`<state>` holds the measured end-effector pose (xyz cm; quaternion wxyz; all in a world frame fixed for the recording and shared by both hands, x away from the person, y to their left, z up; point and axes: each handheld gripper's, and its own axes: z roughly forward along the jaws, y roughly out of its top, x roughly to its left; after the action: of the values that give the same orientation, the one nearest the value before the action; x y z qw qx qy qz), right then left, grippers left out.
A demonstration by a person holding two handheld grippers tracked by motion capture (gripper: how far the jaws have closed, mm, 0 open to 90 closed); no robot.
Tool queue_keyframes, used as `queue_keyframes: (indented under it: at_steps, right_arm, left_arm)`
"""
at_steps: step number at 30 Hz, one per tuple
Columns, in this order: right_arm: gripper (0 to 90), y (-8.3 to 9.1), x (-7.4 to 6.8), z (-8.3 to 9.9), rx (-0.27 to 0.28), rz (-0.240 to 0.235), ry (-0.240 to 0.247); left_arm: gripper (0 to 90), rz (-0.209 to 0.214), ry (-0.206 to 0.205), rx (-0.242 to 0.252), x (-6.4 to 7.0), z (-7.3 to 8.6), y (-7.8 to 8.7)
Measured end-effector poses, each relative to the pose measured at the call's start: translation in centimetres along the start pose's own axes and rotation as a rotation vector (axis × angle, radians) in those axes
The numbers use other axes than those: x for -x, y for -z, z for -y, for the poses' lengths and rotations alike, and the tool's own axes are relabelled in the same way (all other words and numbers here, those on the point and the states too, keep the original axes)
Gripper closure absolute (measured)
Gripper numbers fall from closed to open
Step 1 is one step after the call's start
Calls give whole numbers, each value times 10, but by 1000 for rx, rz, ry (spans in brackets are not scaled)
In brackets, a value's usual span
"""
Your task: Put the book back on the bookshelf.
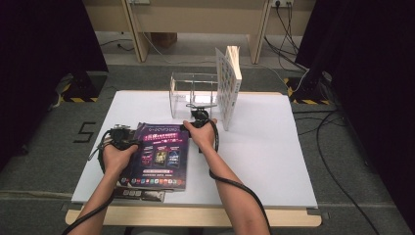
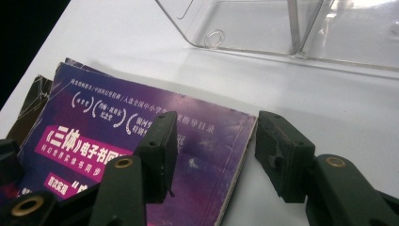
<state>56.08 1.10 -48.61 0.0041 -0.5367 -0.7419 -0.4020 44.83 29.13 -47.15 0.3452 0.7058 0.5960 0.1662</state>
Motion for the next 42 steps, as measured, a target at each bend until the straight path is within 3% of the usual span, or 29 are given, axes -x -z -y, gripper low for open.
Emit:
queue_keyframes:
  at_steps: [5, 13, 17, 27, 31, 35, 38, 42]
  right_arm:
    - [480, -2, -1, -2, -5, 12, 11]
    - [465, -5, 0, -4, 8, -10, 3]
    - [486, -5, -2, -3, 10, 9, 20]
    - [550, -1, 5, -1, 23, -26, -67]
    - [552, 0, 5, 0, 31, -29, -69]
    - [555, 3, 5, 1, 25, -56, -120]
    - [597, 4, 5, 1, 10, -52, -105]
    - [678, 9, 6, -2, 14, -66, -125]
  left_arm:
    - [718, -2, -3, -2, 0, 0, 0]
    - [718, 3, 9, 1, -1, 0, 0]
    - [719, 8, 19, -2, -1, 1, -1]
    - [723, -2, 17, -2, 0, 1, -1]
    - [724, -6, 17, -8, 0, 0, -1]
    - [725, -11, 18, -5, 1, 1, -1]
    - [725, -11, 17, -5, 1, 1, -1]
    - [725, -16, 12, -6, 1, 1, -1]
